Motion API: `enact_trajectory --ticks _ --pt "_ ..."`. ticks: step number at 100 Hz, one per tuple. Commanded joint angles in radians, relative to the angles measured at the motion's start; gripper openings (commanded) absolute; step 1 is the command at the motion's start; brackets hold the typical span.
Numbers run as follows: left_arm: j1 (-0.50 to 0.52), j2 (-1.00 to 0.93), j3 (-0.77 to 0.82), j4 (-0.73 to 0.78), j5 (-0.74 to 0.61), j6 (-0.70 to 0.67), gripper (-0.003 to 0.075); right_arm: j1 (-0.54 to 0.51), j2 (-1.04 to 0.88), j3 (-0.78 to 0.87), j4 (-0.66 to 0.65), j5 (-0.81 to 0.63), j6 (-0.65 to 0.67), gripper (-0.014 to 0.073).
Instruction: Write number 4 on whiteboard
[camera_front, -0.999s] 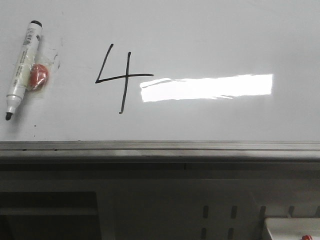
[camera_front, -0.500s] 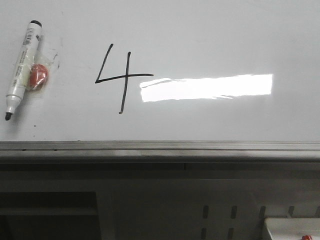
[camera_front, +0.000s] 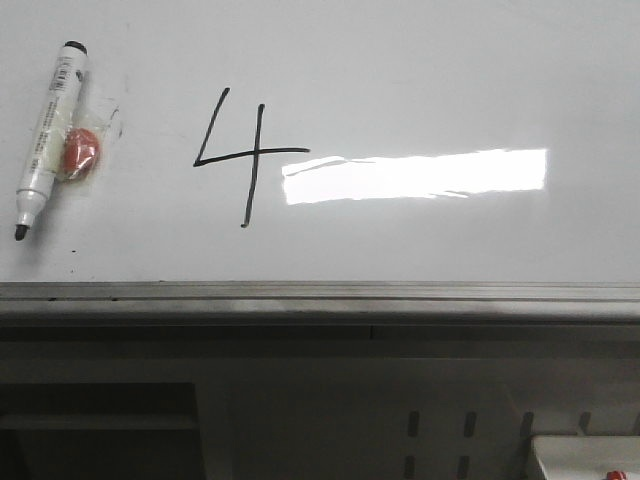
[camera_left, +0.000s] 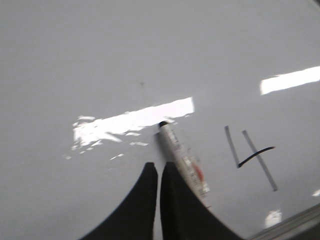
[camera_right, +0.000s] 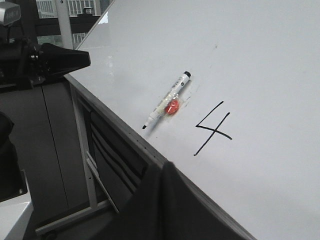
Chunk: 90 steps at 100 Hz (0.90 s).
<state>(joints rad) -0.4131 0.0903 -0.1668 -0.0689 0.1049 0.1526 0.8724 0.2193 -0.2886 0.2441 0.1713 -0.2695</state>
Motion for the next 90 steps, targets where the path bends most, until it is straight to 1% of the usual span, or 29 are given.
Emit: enact_trajectory --ticks 1,19,26,31,38,41,49,54,67,90 --pt "0.096 0.005 0.005 0.053 -0.065 -0.017 -0.002 -0.003 0.009 -0.025 -0.009 -0.073 -0.005 -0.0064" --pt "0.289 -0.061 0.08 0.063 -0.059 -0.019 -0.002 -0.003 0.009 -0.025 -0.009 -0.073 -0.005 -0.0064" --pt "0.342 -0.095 0.109 0.062 -0.059 -0.021 -0.002 -0.003 0.009 -0.025 -0.009 -0.073 -0.005 -0.0064" --pt "0.381 -0.115 0.131 0.062 -0.059 -0.06 -0.002 -0.003 0.009 -0.025 -0.009 -0.073 -0.005 -0.0064" --pt "0.414 -0.122 0.163 0.063 -0.057 -0.153 -0.002 -0.003 0.009 -0.025 -0.009 -0.073 -0.005 -0.0064" --pt "0.421 -0.122 0.174 0.069 -0.054 -0.179 -0.002 -0.003 0.009 -0.025 -0.009 -0.073 -0.005 -0.0064" --pt "0.428 -0.122 0.206 0.069 -0.052 -0.182 -0.002 -0.003 0.009 -0.025 -0.009 -0.073 -0.005 -0.0064" --pt "0.428 -0.122 0.203 0.069 0.036 -0.182 -0.002 -0.003 0.009 -0.025 -0.009 -0.073 -0.005 -0.0064" --pt "0.428 -0.122 0.206 0.069 0.189 -0.182 -0.002 -0.003 0.009 -0.025 -0.009 -0.073 -0.005 -0.0064" --pt "0.428 -0.122 0.206 0.069 0.186 -0.182 -0.002 -0.003 0.009 -0.025 -0.009 -0.073 -0.005 -0.0064"
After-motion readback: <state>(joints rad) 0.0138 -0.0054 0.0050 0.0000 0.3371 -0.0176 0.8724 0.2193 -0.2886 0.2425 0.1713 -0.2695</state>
